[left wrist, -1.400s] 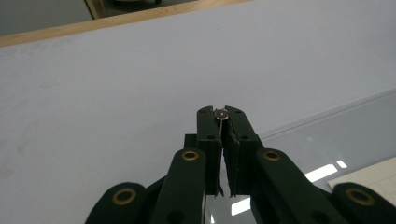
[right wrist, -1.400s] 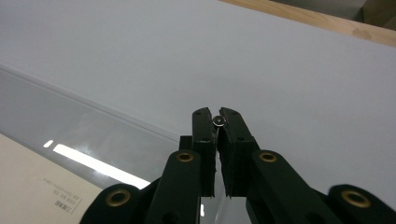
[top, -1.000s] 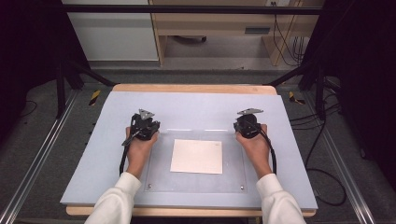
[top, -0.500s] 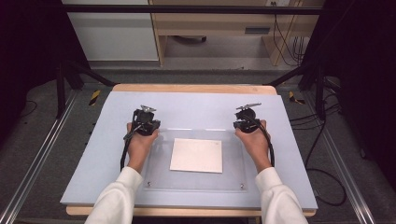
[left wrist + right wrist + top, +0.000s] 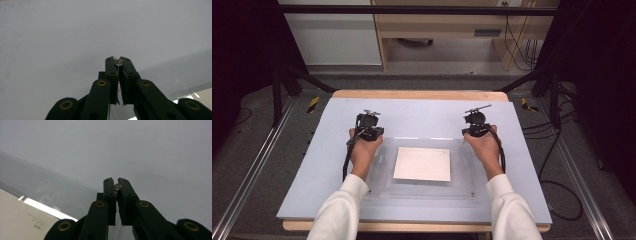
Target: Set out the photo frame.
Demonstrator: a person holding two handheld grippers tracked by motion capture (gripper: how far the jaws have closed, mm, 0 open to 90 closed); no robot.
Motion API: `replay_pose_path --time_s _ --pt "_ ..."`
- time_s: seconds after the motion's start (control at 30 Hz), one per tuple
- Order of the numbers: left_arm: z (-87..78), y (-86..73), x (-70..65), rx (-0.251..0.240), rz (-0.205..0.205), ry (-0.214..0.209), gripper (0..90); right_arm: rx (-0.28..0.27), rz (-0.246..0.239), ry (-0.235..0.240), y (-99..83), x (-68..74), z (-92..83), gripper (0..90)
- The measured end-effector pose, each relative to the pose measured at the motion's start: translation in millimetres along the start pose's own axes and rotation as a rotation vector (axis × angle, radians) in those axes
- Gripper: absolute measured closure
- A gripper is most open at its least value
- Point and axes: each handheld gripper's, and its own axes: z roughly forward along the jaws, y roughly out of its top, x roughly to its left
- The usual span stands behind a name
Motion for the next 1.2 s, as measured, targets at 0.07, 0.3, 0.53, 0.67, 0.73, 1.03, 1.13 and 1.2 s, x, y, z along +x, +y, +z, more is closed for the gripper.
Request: replay_pose_path --time_s 0.07,0.3,0.53,0.67,0.73,1.03,1.13,1.2 --pt "0.4 0.8 -0.2 0.004 -0.004 0.001 84.8 -0.004 -0.002 0.000 -0.4 -0.4 0.0 85.7" --pt "1.1 2.4 0.3 0.020 -0.001 0.001 84.9 -0.016 -0.015 0.000 -1.7 -0.6 0.2 85.5" --pt "2.9 5.2 2.2 0.037 0.007 -0.006 84.9 -0.020 -0.015 0.014 -0.3 -3.2 2.2 85.3" --pt "3.7 6.6 3.4 0.045 0.010 -0.010 84.9 -0.038 -0.030 0.027 -0.9 -5.4 4.4 84.6" --pt "3.9 6.9 3.5 0.050 0.013 -0.010 84.9 -0.052 -0.045 0.030 -2.0 -6.1 5.6 84.1" --pt "3.9 7.7 3.6 0.067 0.018 -0.007 85.0 -0.088 -0.073 0.019 -6.2 -0.9 11.6 75.7" --pt "4.8 8.1 3.5 0.065 0.015 -0.006 85.0 -0.139 -0.108 0.014 -9.4 1.4 6.4 67.1" --pt "4.9 8.3 4.1 0.066 0.015 -0.009 85.0 -0.165 -0.134 0.010 -13.9 3.4 -0.2 61.4"
